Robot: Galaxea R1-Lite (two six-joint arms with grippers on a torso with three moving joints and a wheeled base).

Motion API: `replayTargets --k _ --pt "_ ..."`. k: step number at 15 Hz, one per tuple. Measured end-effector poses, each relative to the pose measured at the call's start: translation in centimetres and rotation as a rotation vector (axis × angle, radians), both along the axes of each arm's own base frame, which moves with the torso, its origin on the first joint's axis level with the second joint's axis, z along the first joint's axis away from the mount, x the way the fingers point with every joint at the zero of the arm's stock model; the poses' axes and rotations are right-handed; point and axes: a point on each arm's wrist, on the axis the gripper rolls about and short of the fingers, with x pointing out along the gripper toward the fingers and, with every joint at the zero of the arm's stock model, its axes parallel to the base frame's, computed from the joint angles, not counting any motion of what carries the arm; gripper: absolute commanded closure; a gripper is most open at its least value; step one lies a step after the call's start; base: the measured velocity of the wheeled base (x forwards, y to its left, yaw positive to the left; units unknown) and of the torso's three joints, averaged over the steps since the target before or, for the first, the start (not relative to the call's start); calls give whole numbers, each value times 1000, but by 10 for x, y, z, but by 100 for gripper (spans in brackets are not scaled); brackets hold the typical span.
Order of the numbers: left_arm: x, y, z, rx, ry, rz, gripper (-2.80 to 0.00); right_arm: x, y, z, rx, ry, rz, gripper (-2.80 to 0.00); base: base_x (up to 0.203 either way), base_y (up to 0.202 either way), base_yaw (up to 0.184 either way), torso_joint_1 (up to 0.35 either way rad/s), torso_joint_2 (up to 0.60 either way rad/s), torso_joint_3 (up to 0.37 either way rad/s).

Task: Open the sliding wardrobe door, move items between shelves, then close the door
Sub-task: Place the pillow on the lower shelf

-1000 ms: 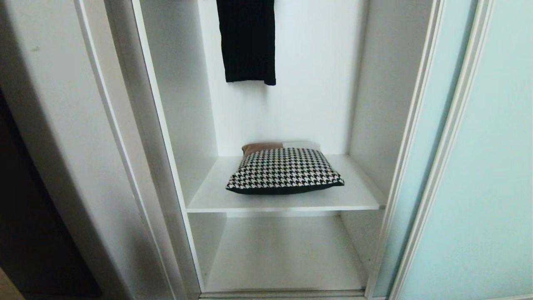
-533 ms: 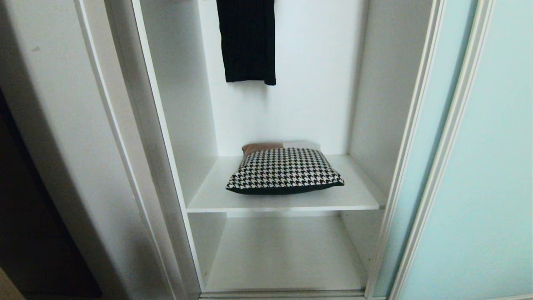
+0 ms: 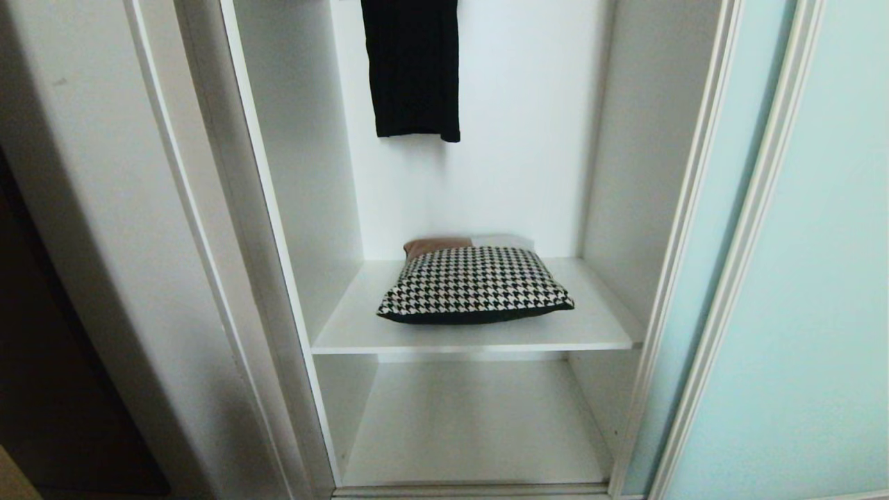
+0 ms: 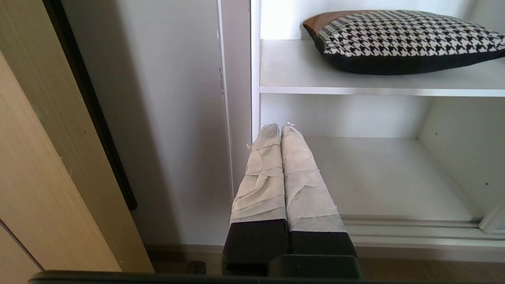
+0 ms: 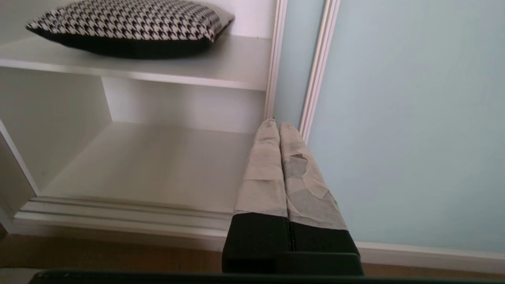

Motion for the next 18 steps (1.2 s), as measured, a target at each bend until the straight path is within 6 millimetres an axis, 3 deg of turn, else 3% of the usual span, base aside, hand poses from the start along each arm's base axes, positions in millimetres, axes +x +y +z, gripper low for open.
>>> replayTargets --k 2,5,8,10,13,16,18 --pt "0 0 0 0 0 0 0 -7 0 19 -3 -20 -11 0 0 0 0 0 0 0" --pt "0 0 0 0 0 0 0 -19 1 84 6 -54 37 0 0 0 0 0 0 0" --pt "0 0 0 1 0 0 0 1 3 143 29 16 133 0 0 0 0 0 0 0" --pt "0 0 0 1 0 -1 0 30 4 173 66 89 203 0 0 0 0 0 0 0" --pt "0 0 0 1 0 -1 0 91 11 203 130 228 326 0 0 0 0 0 0 0" --pt "0 0 0 1 0 0 0 163 25 220 214 340 399 0 0 0 0 0 0 0" --pt "0 0 0 1 0 0 0 210 39 221 263 409 428 0 0 0 0 0 0 0"
